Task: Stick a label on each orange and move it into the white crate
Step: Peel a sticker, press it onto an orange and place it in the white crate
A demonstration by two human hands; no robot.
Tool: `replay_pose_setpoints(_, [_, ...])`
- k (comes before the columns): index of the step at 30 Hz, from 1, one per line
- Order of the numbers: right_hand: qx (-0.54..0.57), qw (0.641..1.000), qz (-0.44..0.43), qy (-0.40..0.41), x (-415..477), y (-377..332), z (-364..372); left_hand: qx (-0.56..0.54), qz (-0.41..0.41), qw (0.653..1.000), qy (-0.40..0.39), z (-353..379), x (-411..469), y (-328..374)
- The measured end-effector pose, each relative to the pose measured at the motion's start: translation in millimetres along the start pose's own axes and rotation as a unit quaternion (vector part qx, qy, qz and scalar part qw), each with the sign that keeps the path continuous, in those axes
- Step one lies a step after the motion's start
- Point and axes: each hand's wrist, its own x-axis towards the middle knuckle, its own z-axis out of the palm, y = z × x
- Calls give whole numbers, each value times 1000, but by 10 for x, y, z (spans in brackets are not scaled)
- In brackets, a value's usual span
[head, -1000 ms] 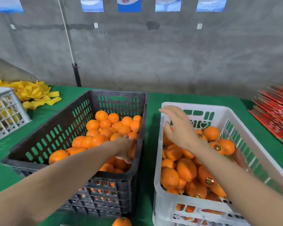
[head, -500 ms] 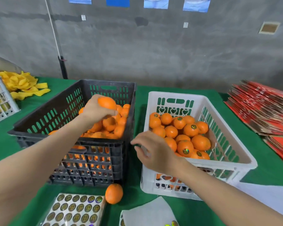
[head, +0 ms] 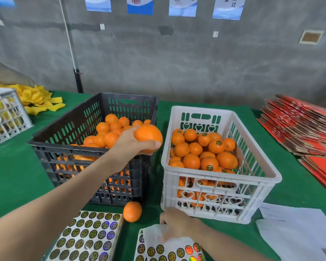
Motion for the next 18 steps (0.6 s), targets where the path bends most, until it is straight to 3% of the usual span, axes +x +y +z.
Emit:
replay_pose_setpoints(5, [61, 991, -30, 113, -74, -79, -213, -11, -39, 998, -54, -50, -70, -90])
replay_pose_setpoints(13, [133, 967, -100, 194, -583, -256, -1312, -134, -97, 966, -197, -276, -145, -185])
replay_pose_setpoints(17, [186, 952, -99, 221, -712, -198, -1646, 44, -29, 994, -91, -275, -93, -235])
replay_pose_setpoints(18, [208, 947, -89, 226, -725, -170, -1700, 39, -15, 990, -136, -282, -73, -219])
